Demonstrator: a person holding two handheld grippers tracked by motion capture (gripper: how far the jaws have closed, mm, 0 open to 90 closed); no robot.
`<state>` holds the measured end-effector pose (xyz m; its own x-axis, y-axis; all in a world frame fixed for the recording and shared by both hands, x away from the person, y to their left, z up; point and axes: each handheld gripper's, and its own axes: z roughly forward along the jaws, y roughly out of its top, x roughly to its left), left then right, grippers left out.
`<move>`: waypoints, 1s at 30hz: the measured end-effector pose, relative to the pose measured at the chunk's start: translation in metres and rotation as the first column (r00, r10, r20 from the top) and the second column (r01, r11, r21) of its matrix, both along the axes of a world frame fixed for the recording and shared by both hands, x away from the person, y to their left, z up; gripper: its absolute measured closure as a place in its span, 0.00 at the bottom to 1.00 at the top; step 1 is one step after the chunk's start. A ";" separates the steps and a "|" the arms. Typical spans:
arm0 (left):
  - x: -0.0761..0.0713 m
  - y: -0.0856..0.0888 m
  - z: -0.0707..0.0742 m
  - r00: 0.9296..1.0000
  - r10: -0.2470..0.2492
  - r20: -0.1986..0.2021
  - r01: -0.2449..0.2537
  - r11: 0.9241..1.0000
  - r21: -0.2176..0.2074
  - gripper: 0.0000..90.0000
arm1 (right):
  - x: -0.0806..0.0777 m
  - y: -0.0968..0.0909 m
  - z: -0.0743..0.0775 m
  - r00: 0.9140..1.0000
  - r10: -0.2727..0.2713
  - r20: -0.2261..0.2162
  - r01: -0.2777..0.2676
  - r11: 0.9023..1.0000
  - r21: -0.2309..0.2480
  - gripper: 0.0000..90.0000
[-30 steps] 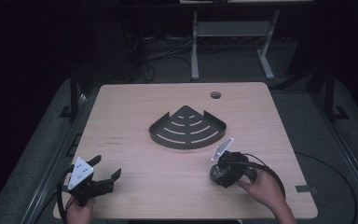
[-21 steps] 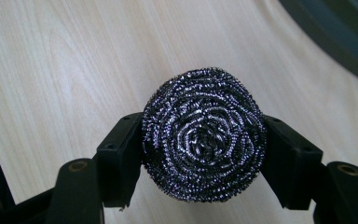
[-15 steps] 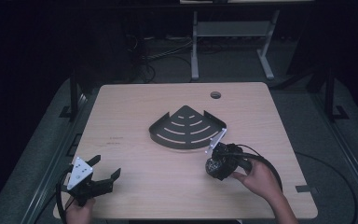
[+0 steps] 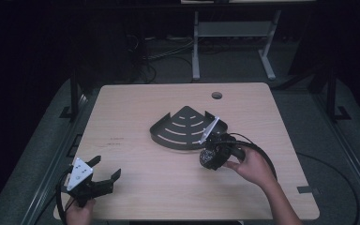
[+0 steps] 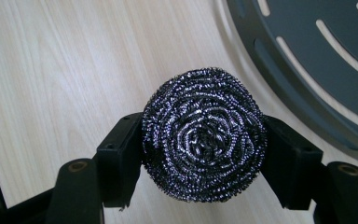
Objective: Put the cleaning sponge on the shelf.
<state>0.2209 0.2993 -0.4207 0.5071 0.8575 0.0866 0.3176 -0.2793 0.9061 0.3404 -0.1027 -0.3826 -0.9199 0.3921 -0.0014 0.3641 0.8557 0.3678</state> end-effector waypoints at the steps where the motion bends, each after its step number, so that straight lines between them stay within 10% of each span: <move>1: 0.000 0.000 0.000 1.000 -0.001 0.002 0.001 1.000 0.003 0.15 | 0.003 0.000 0.001 1.000 -0.001 -0.007 0.001 1.000 0.006 0.38; 30: 0.000 0.003 0.001 1.000 0.004 0.008 -0.004 1.000 -0.006 0.15 | 0.058 0.027 0.013 0.999 0.008 -0.050 -0.008 1.000 -0.001 0.38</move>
<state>0.2206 0.3021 -0.4199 0.5028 0.8601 0.0857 0.3118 -0.2729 0.9101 0.3980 -0.0758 -0.3694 -0.9219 0.3851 0.0436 0.3753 0.8590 0.3481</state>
